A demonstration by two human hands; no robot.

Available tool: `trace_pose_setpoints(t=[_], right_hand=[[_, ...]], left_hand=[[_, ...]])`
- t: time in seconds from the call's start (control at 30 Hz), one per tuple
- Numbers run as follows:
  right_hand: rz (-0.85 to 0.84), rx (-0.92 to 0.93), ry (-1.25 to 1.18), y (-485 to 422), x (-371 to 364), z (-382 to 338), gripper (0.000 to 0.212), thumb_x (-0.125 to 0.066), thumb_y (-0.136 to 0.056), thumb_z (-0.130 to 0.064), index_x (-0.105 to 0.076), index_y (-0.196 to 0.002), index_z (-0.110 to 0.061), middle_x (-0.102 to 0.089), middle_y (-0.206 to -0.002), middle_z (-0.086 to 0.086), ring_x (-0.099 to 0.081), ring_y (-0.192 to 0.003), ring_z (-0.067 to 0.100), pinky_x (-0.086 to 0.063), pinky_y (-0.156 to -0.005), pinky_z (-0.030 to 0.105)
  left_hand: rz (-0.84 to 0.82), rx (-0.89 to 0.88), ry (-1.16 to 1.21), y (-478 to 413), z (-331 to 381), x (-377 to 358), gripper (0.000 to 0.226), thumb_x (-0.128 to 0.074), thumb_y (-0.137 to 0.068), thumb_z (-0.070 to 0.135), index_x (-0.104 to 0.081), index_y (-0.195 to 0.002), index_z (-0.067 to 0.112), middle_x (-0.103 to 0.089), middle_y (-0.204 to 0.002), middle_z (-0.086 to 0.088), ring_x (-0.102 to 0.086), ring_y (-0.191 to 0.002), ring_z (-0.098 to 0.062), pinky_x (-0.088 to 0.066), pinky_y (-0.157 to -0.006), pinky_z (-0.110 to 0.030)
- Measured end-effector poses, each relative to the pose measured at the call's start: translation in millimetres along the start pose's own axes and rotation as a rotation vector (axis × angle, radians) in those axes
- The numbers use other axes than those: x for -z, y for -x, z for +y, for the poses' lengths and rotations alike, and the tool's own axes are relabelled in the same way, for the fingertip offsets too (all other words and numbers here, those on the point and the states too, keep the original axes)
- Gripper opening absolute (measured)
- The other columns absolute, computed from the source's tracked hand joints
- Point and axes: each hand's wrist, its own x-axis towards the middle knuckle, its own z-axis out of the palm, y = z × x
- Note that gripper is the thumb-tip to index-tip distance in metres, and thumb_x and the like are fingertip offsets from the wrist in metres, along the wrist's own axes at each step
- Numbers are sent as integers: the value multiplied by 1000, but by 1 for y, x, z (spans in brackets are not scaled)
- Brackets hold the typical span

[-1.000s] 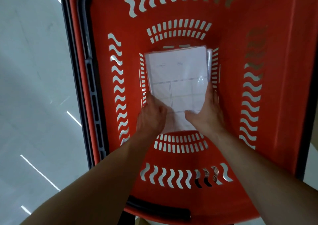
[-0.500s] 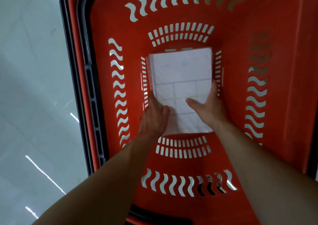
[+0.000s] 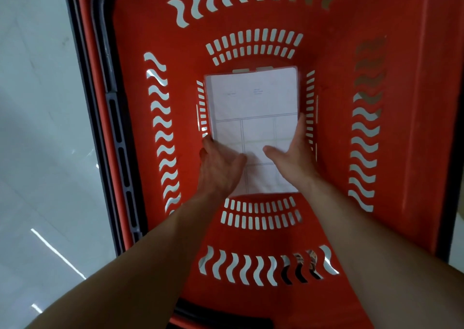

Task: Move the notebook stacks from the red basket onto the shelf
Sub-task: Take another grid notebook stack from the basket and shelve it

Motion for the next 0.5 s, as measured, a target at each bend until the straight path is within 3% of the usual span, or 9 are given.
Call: trace_pose_setpoints(t=[0.17, 0.23, 0.37, 0.5], right_hand=[[-24, -5, -100, -3, 2, 1, 113, -76, -89, -33, 10, -162, -29, -6, -170, -5, -9, -156, 17, -14, -126, 42], [-39, -11, -122, -4, 2, 2, 113, -77, -89, -31, 10, -162, -29, -8, -170, -5, -11, -155, 17, -13, -124, 37], [-40, -1, -165, -1, -1, 3, 119, -80, -85, -31, 12, -161, -32, -14, -170, -5, -18, -155, 20, -23, -125, 49], [-32, 14, -133, 4, -2, 3, 125, -78, -74, -46, 14, -159, -36, -16, -169, -4, -21, -154, 22, -26, -123, 52]], left_hand=[[-29, 8, 4, -1, 2, -2, 104, -71, -86, 53, -1, -157, 21, -18, -166, -7, -25, -150, -33, -33, -116, -55], [-19, 8, 5, -1, 3, -2, 104, -70, -87, 53, -1, -157, 22, -20, -166, -6, -28, -149, -34, -36, -115, -56], [7, 25, -14, 3, 5, -1, 95, -70, -89, 48, -9, -156, 20, -32, -160, -10, -41, -141, -37, -42, -109, -56], [40, 15, 11, 10, 8, 3, 89, -70, -86, 47, -17, -152, 18, -39, -154, -10, -46, -136, -37, -47, -104, -57]])
